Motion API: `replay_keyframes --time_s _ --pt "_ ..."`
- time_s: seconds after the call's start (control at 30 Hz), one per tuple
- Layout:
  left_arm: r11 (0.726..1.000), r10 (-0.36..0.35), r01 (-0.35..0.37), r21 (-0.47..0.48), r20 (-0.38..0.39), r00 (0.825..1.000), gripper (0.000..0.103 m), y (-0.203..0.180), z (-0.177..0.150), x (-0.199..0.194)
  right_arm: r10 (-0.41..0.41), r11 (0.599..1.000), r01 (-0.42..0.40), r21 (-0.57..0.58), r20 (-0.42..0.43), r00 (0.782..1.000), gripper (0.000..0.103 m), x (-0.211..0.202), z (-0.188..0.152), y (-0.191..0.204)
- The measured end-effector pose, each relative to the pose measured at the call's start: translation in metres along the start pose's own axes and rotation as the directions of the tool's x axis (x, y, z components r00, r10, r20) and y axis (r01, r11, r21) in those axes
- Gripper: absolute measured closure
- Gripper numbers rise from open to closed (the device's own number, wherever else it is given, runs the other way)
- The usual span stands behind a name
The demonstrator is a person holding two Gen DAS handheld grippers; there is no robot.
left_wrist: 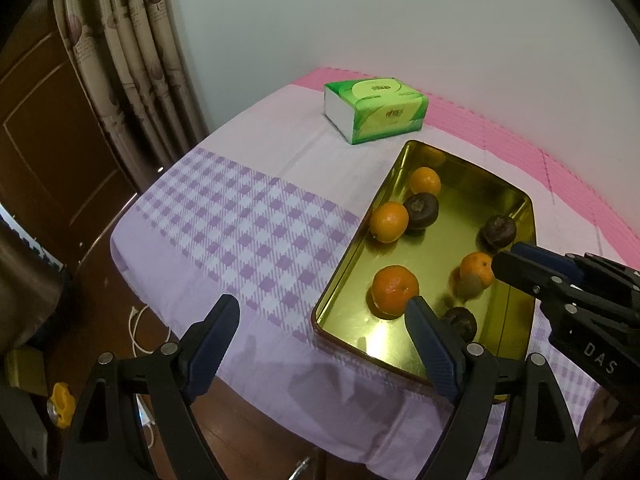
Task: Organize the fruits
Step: 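Carry the small green fruit over the gold tray and open the right gripper, then swing both grippers over to the loose fruits on the cloth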
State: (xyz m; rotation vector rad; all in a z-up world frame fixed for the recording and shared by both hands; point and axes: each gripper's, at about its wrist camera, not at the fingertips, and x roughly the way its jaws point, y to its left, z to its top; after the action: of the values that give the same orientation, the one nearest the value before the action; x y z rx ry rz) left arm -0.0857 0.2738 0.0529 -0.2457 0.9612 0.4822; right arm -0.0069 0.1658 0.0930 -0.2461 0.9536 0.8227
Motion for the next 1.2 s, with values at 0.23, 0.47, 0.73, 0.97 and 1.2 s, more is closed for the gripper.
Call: replay_keyframes --time_s 0.23,0.47,0.73,0.97,1.2 --pt "1.000 0.018 -0.018 0.022 -0.002 1.000 0.018 -0.003 0.000 0.002 -0.019 1.000 0.019 0.005 0.046 0.999 0.075 -0.019 0.003 -0.002" --pt "0.998 0.034 -0.034 0.046 0.013 0.999 0.018 -0.007 -0.002 -0.001 -0.014 0.997 0.007 0.074 0.090 0.996 0.058 -0.048 -0.015 -0.014" --pt "0.996 0.050 -0.051 0.071 0.022 0.999 0.018 -0.013 -0.003 -0.003 -0.069 0.990 0.055 0.127 0.107 0.992 0.044 -0.084 -0.059 -0.031" --pt "0.993 0.064 -0.067 0.099 0.033 0.997 0.018 -0.021 -0.006 -0.006 -0.187 0.953 0.158 0.260 0.091 0.978 0.034 -0.119 -0.107 -0.086" --pt "0.985 0.081 -0.086 0.149 0.045 0.996 0.017 -0.037 -0.014 -0.007 -0.365 0.863 0.316 0.395 0.055 0.929 0.027 -0.159 -0.159 -0.156"
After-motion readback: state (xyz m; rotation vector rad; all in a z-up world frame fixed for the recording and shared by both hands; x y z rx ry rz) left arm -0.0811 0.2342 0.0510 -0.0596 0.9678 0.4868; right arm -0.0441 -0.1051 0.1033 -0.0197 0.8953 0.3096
